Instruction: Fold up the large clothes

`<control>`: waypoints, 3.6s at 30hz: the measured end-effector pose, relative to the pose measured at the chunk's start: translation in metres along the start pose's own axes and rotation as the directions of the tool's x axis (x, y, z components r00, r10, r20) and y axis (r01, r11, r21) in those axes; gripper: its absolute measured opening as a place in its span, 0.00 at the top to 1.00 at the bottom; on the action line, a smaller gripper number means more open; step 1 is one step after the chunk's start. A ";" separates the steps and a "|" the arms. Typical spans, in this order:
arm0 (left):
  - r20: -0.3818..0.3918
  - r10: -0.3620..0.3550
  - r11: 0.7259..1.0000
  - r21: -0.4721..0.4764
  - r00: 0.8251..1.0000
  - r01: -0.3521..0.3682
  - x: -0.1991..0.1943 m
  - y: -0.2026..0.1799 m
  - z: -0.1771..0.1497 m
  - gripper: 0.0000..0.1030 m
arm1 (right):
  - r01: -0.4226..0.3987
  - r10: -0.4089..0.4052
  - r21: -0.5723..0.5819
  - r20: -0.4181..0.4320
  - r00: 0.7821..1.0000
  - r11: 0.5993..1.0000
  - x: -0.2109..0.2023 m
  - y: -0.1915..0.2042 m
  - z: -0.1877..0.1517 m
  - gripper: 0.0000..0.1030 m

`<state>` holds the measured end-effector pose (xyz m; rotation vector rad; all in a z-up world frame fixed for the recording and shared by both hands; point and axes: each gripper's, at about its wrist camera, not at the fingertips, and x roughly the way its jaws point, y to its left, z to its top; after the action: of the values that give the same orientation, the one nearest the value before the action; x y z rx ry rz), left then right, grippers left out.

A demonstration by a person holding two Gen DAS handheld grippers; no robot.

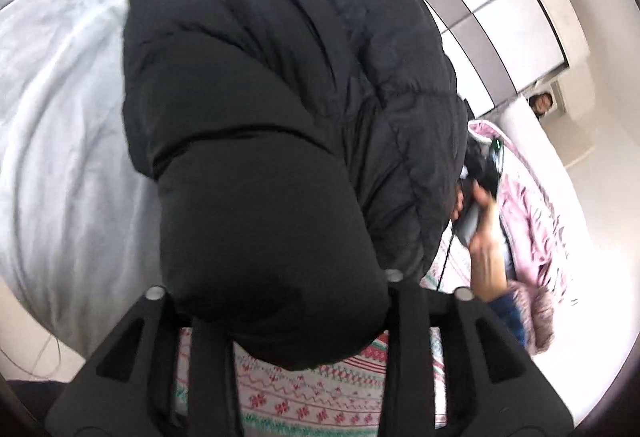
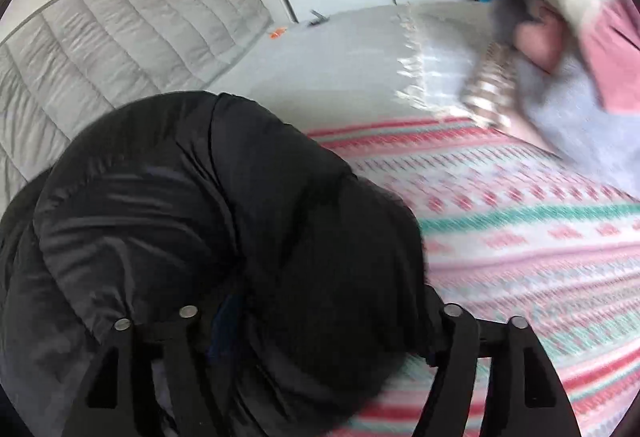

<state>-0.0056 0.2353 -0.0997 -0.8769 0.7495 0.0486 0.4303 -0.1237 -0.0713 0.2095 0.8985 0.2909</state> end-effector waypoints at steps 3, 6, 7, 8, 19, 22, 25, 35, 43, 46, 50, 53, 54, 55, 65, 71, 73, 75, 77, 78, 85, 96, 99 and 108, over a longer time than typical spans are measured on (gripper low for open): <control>0.034 -0.038 0.999 -0.022 0.999 0.039 -0.020 0.003 0.003 0.39 | 0.003 -0.005 0.050 0.041 0.999 0.999 -0.042 -0.022 -0.003 0.26; 0.122 -0.076 0.996 -0.030 0.990 0.080 -0.048 0.001 -0.001 0.19 | -0.022 0.017 0.059 0.087 0.996 0.998 -0.082 -0.033 -0.010 0.20; 0.142 -0.072 0.997 -0.019 0.987 0.076 -0.057 -0.001 -0.003 0.19 | -0.030 0.024 0.061 0.097 0.995 0.998 -0.093 -0.035 -0.014 0.19; 0.151 -0.068 0.997 -0.013 0.986 0.071 -0.062 -0.001 -0.003 0.19 | -0.045 0.038 0.058 0.103 0.994 0.997 -0.106 -0.037 -0.020 0.19; 0.637 0.097 0.910 0.254 0.765 -0.327 -0.142 -0.084 -0.083 0.01 | -0.258 0.252 -0.342 -0.061 0.966 0.904 -0.218 0.042 -0.177 0.19; 0.619 0.106 0.877 0.310 0.778 -0.366 -0.135 -0.112 -0.103 0.01 | -0.268 0.264 -0.395 -0.064 0.962 0.879 -0.242 0.064 -0.200 0.19; 0.555 0.179 0.842 0.341 0.813 -0.418 -0.117 -0.139 -0.118 0.01 | -0.267 0.275 -0.447 -0.048 0.960 0.854 -0.266 0.075 -0.218 0.19; 0.487 0.381 0.767 0.309 0.786 -0.563 -0.073 -0.166 -0.138 0.01 | -0.136 0.240 -0.581 0.105 0.965 0.802 -0.311 0.085 -0.258 0.18; 0.571 0.427 0.733 0.235 0.701 -0.638 -0.065 -0.189 -0.160 0.01 | -0.135 0.233 -0.600 0.088 0.968 0.789 -0.295 0.074 -0.256 0.17; 0.549 0.423 0.715 0.287 0.721 -0.638 -0.051 -0.201 -0.171 0.01 | -0.162 0.249 -0.567 0.079 0.965 0.808 -0.295 0.064 -0.249 0.17; 0.548 0.422 0.698 0.312 0.722 -0.644 -0.044 -0.210 -0.181 0.01 | -0.165 0.267 -0.575 0.098 0.959 0.802 -0.307 0.060 -0.248 0.17; 0.541 0.410 0.712 0.313 0.734 -0.628 -0.045 -0.212 -0.184 0.01 | -0.157 0.268 -0.585 0.108 0.957 0.796 -0.311 0.062 -0.249 0.16; 0.542 0.408 0.716 0.309 0.735 -0.626 -0.045 -0.212 -0.185 0.01 | -0.156 0.266 -0.585 0.106 0.958 0.796 -0.310 0.062 -0.249 0.16; 0.544 0.407 0.720 0.303 0.733 -0.624 -0.046 -0.212 -0.185 0.01 | -0.156 0.265 -0.586 0.104 0.959 0.795 -0.310 0.062 -0.249 0.16; 0.528 0.419 0.724 0.297 0.739 -0.623 -0.039 -0.211 -0.185 0.01 | -0.128 0.243 -0.599 0.116 0.963 0.791 -0.307 0.063 -0.251 0.16; 0.516 0.425 0.732 0.287 0.744 -0.617 -0.038 -0.208 -0.183 0.01 | -0.120 0.234 -0.597 0.116 0.965 0.793 -0.304 0.063 -0.251 0.16; 0.512 0.425 0.730 0.294 0.747 -0.617 -0.036 -0.208 -0.184 0.01 | -0.120 0.232 -0.597 0.114 0.966 0.793 -0.302 0.063 -0.251 0.16; 0.509 0.425 0.729 0.298 0.749 -0.616 -0.035 -0.208 -0.185 0.01 | -0.119 0.229 -0.597 0.112 0.967 0.793 -0.301 0.063 -0.251 0.16; 0.507 0.423 0.730 0.300 0.751 -0.614 -0.035 -0.207 -0.185 0.01 | -0.117 0.227 -0.600 0.111 0.968 0.792 -0.300 0.063 -0.252 0.16; 0.507 0.423 0.730 0.300 0.751 -0.614 -0.036 -0.207 -0.184 0.01 | -0.117 0.227 -0.600 0.110 0.968 0.791 -0.300 0.063 -0.252 0.16; 0.503 0.423 0.733 0.300 0.754 -0.611 -0.035 -0.205 -0.183 0.01 | -0.119 0.232 -0.602 0.113 0.966 0.790 -0.299 0.065 -0.253 0.16; 0.499 0.420 0.734 0.305 0.758 -0.608 -0.034 -0.204 -0.182 0.01 | -0.115 0.227 -0.605 0.112 0.967 0.788 -0.297 0.065 -0.255 0.16; 0.506 0.415 0.732 0.308 0.756 -0.608 -0.034 -0.203 -0.181 0.01 | -0.115 0.228 -0.605 0.113 0.967 0.788 -0.297 0.065 -0.255 0.16; 0.496 0.419 0.732 0.311 0.760 -0.606 -0.032 -0.203 -0.180 0.01 | -0.116 0.226 -0.609 0.107 0.968 0.784 -0.297 0.065 -0.256 0.16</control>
<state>-0.0655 -0.0174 -0.0153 -0.1570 0.5667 0.5293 0.0427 -0.1477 0.0116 -0.2766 0.5726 0.7056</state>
